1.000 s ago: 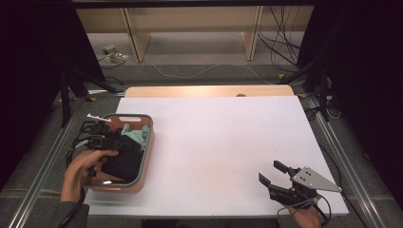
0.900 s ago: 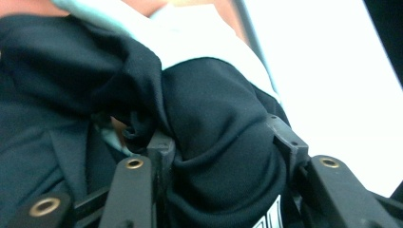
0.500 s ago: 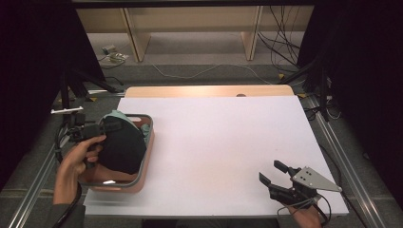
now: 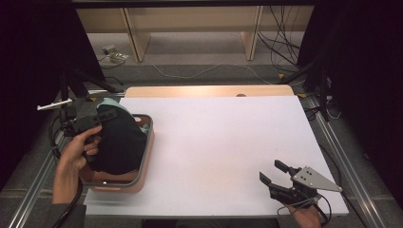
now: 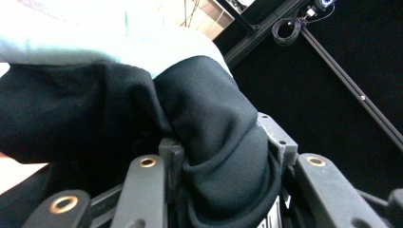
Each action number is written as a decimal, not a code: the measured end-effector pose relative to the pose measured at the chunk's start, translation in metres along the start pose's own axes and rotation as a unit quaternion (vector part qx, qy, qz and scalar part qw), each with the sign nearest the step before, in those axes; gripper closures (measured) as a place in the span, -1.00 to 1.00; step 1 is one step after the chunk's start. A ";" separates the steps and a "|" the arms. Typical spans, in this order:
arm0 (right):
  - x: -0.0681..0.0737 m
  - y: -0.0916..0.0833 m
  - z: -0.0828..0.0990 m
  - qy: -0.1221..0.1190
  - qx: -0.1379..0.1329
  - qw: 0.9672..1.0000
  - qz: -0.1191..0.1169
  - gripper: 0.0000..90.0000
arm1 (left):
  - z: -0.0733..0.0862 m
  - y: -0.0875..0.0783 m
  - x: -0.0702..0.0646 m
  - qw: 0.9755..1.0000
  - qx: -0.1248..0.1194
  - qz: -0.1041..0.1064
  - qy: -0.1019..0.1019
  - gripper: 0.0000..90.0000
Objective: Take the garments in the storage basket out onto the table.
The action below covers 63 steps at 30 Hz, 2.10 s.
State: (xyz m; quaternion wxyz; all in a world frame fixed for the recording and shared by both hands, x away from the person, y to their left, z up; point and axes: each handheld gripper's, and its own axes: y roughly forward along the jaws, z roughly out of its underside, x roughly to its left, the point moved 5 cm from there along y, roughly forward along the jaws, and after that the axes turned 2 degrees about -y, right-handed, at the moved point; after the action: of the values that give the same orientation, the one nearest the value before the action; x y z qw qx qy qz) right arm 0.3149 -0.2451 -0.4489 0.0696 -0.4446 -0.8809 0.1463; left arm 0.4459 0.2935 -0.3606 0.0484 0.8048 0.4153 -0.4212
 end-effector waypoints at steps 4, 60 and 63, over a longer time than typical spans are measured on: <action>0.001 0.000 0.000 -0.002 -0.001 1.000 -0.002 -0.30 | -0.005 -0.002 -0.009 1.000 -0.012 0.011 0.003 0.36; 0.000 0.001 0.001 0.001 0.001 1.000 -0.007 -0.31 | -0.068 -0.005 -0.110 0.984 -0.123 0.130 -0.009 0.36; 0.000 0.001 0.001 0.001 0.000 1.000 -0.007 -0.31 | -0.071 -0.001 -0.122 0.984 -0.119 0.133 0.004 0.37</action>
State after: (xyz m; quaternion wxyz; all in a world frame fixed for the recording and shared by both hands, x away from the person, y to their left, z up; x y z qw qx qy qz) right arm 0.3151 -0.2447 -0.4496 0.0717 -0.4382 -0.8841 0.1457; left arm 0.4534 0.2484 -0.2275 0.1979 0.8431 0.3516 -0.3554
